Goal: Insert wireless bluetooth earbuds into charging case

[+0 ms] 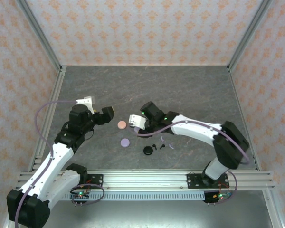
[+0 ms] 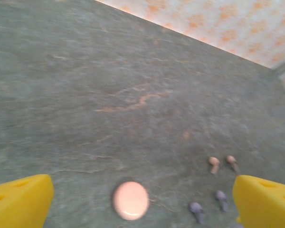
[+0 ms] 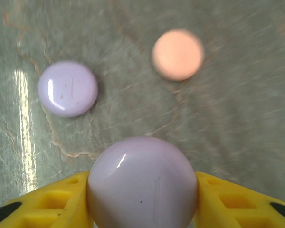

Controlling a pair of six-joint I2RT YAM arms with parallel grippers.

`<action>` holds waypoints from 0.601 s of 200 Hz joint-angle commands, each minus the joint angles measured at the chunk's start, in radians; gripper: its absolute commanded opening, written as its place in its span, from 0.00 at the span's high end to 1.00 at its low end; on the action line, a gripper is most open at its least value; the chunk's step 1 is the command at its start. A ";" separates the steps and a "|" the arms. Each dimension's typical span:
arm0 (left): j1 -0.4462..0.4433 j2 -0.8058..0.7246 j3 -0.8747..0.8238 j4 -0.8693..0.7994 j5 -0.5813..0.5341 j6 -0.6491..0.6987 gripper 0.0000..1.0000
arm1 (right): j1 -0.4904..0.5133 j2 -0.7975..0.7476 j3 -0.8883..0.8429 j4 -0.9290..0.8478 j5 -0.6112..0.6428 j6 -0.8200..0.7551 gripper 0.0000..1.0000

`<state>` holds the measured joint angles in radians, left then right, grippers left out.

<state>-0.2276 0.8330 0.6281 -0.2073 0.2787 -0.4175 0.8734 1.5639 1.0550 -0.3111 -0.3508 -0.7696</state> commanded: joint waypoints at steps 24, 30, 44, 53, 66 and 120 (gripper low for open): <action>-0.003 0.044 0.063 0.047 0.433 -0.024 0.07 | -0.001 -0.187 -0.030 0.084 0.056 -0.009 0.54; -0.003 0.049 0.067 0.052 0.468 -0.030 0.08 | -0.001 -0.206 -0.032 0.092 0.059 -0.010 0.54; -0.004 0.055 0.076 0.061 0.528 -0.042 0.10 | -0.001 -0.245 -0.033 0.104 0.061 -0.019 0.54; -0.006 0.058 0.077 0.077 0.561 -0.055 0.11 | -0.001 -0.263 -0.031 0.111 0.060 -0.021 0.54; -0.013 0.060 0.077 0.109 0.596 -0.076 0.13 | 0.001 -0.279 -0.026 0.115 0.053 -0.027 0.54; -0.084 0.081 0.102 0.167 0.628 -0.109 0.23 | 0.011 -0.286 -0.012 0.147 0.055 -0.054 0.54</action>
<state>-0.2836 0.9031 0.6792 -0.0906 0.8474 -0.5087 0.8745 1.2919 1.0378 -0.2123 -0.3061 -0.8001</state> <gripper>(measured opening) 0.796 0.462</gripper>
